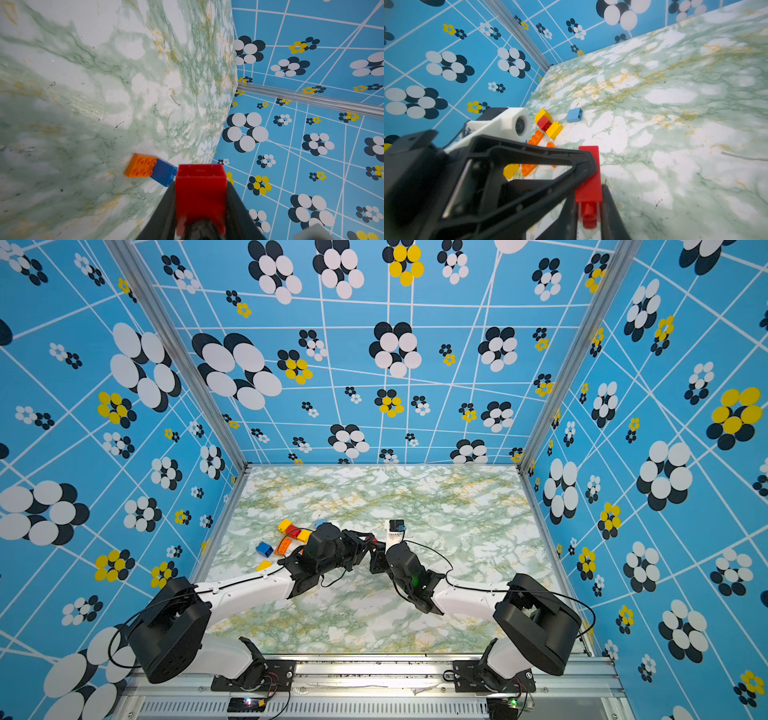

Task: Assemble the letter p with lego
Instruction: Pick up the lego brick from the center of the board, then assemble the lego brick with the lego brick.

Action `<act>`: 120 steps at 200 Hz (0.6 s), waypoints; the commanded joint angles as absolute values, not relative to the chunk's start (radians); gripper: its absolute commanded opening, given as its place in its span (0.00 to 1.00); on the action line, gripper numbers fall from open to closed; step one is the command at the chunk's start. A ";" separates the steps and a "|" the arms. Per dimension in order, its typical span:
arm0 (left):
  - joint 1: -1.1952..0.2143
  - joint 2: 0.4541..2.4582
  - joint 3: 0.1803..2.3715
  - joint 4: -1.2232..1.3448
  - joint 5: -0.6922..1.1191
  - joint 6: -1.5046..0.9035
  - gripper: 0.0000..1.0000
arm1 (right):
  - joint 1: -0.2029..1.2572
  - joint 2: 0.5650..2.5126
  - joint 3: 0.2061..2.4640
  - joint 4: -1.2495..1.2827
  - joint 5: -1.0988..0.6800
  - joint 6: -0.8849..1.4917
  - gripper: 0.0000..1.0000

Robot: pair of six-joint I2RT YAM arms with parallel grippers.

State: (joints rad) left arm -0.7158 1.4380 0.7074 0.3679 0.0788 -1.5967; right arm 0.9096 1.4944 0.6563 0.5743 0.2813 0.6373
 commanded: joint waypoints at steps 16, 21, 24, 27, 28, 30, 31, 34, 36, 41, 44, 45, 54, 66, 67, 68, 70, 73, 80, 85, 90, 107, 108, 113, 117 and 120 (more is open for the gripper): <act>-0.703 1.405 0.690 0.336 0.073 -1.526 0.58 | 0.899 1.430 0.712 0.363 0.396 0.659 0.00; -0.698 1.398 0.688 0.316 0.069 -1.513 0.61 | 0.898 1.419 0.723 0.322 0.401 0.655 0.00; -0.692 1.393 0.684 0.311 0.067 -1.504 0.61 | 0.898 1.412 0.731 0.293 0.404 0.651 0.00; -0.687 1.388 0.680 0.309 0.065 -1.495 0.62 | 0.898 1.406 0.739 0.264 0.406 0.647 0.00; -0.686 1.387 0.679 0.307 0.065 -1.493 0.62 | 0.898 1.404 0.742 0.255 0.407 0.647 0.00; -0.681 1.383 0.674 0.305 0.065 -1.489 0.62 | 0.899 1.401 0.749 0.239 0.409 0.644 0.00; -0.678 1.382 0.673 0.303 0.064 -1.487 0.62 | 0.898 1.398 0.752 0.227 0.410 0.643 0.00; -0.673 1.376 0.669 0.298 0.064 -1.479 0.63 | 0.899 1.391 0.760 0.202 0.412 0.640 0.00; -0.668 1.372 0.666 0.294 0.064 -1.476 0.63 | 0.898 1.387 0.765 0.183 0.414 0.639 0.00; -0.657 1.360 0.659 0.282 0.063 -1.465 0.64 | 0.897 1.378 0.779 0.133 0.416 0.639 0.00; -0.651 1.354 0.654 0.276 0.064 -1.456 0.64 | 0.897 1.372 0.787 0.102 0.418 0.638 0.00; -0.648 1.351 0.653 0.273 0.063 -1.453 0.64 | 0.896 1.370 0.790 0.092 0.417 0.639 0.00; -0.626 1.328 0.642 0.246 0.063 -1.420 0.65 | 0.891 1.355 0.818 0.002 0.419 0.644 0.00; -0.595 1.295 0.633 0.193 0.063 -1.361 0.66 | 0.884 1.348 0.860 -0.122 0.414 0.648 0.00; -0.591 1.292 0.632 0.188 0.064 -1.356 0.66 | 0.884 1.348 0.864 -0.134 0.413 0.648 0.00; -0.589 1.289 0.632 0.181 0.063 -1.350 0.66 | 0.883 1.349 0.869 -0.145 0.411 0.648 0.00; -0.583 1.281 0.632 0.163 0.064 -1.339 0.66 | 0.881 1.350 0.877 -0.163 0.407 0.647 0.00; -0.578 1.273 0.635 0.148 0.063 -1.323 0.66 | 0.878 1.353 0.891 -0.196 0.402 0.644 0.00; -0.561 1.251 0.635 0.102 0.058 -1.282 0.66 | 0.872 1.365 0.930 -0.280 0.396 0.640 0.00; -0.549 1.235 0.632 0.070 0.055 -1.256 0.67 | 0.867 1.376 0.958 -0.342 0.393 0.637 0.00; -0.538 1.219 0.631 0.043 0.052 -1.233 0.67 | 0.862 1.388 0.989 -0.400 0.388 0.636 0.00; -0.504 1.163 0.617 -0.040 0.035 -1.157 0.68 | 0.831 1.441 1.073 -0.580 0.339 0.641 0.00; -0.502 1.160 0.617 -0.045 0.033 -1.153 0.68 | 0.829 1.444 1.077 -0.588 0.335 0.643 0.00; -0.493 1.145 0.612 -0.066 0.026 -1.136 0.68 | 0.817 1.460 1.097 -0.630 0.314 0.645 0.00; -0.485 1.132 0.607 -0.081 0.022 -1.122 0.68 | 0.809 1.473 1.113 -0.663 0.298 0.648 0.00; -0.479 1.123 0.603 -0.091 0.019 -1.113 0.68 | 0.802 1.482 1.127 -0.690 0.288 0.650 0.00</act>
State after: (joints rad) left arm -0.5159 1.1927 0.6380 0.0772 0.0566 -1.2701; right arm 0.8448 1.4113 1.0409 -0.3267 0.3614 0.6434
